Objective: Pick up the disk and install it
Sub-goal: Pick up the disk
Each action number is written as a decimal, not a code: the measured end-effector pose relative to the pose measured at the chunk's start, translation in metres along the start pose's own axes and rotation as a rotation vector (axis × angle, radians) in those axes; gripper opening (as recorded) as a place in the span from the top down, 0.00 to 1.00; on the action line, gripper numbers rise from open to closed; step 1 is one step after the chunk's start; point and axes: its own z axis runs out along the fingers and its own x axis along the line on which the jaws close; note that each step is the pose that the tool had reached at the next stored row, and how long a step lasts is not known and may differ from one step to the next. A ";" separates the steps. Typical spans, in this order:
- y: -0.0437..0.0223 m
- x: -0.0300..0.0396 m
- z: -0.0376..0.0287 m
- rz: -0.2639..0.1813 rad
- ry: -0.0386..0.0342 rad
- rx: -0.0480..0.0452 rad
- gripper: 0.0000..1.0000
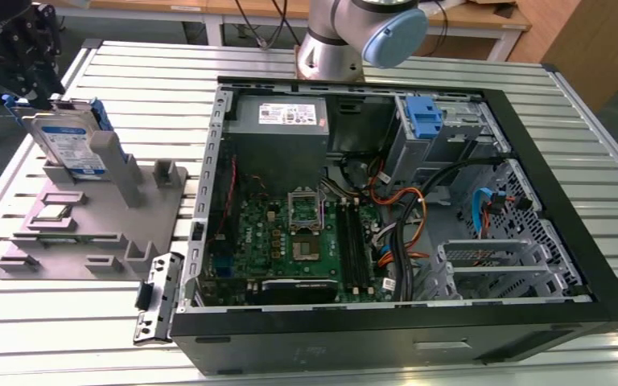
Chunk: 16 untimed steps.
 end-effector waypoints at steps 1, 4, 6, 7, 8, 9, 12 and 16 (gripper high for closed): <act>0.0000 0.0000 0.0000 0.000 -0.0005 0.0000 0.59; 0.0000 0.0001 -0.0001 0.000 -0.0009 -0.0003 0.47; 0.0000 0.0001 -0.0001 0.000 -0.0010 -0.0003 0.41; 0.0000 0.0001 -0.0001 0.000 -0.0010 -0.0003 0.41; 0.0000 0.0001 -0.0001 -0.001 -0.0009 -0.0004 0.41; -0.0001 0.0001 0.0002 -0.006 -0.0008 -0.0006 0.41; -0.0001 0.0001 0.0010 -0.038 0.0010 -0.0022 0.41; -0.0002 0.0002 0.0031 -0.076 0.0029 -0.0039 0.41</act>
